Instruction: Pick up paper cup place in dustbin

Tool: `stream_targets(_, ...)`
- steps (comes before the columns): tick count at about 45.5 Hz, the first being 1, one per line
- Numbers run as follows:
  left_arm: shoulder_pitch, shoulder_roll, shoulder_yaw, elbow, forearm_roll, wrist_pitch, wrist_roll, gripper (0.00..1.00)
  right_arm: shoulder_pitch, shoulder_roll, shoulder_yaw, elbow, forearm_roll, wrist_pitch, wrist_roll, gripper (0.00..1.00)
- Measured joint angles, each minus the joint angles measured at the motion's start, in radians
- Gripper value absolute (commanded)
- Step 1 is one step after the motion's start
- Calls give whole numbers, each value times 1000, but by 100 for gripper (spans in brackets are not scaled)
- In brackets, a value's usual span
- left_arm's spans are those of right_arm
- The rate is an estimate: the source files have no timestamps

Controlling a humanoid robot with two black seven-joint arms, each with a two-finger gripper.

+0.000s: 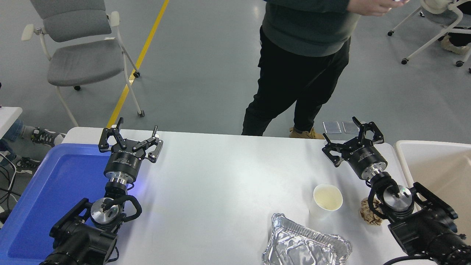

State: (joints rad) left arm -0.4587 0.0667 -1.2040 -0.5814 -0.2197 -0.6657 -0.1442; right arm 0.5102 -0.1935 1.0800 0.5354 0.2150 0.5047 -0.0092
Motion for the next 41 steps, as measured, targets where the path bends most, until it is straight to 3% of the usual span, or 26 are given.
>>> stream_targets(29,0,4,7,0,-1,0,-1,99,7,-14,-10,36,-32,-4,-4,100)
stream_targets(41,0,4,8,0,-1,0,-2,99,9,-137,-51,144,-141,-22,-8,100)
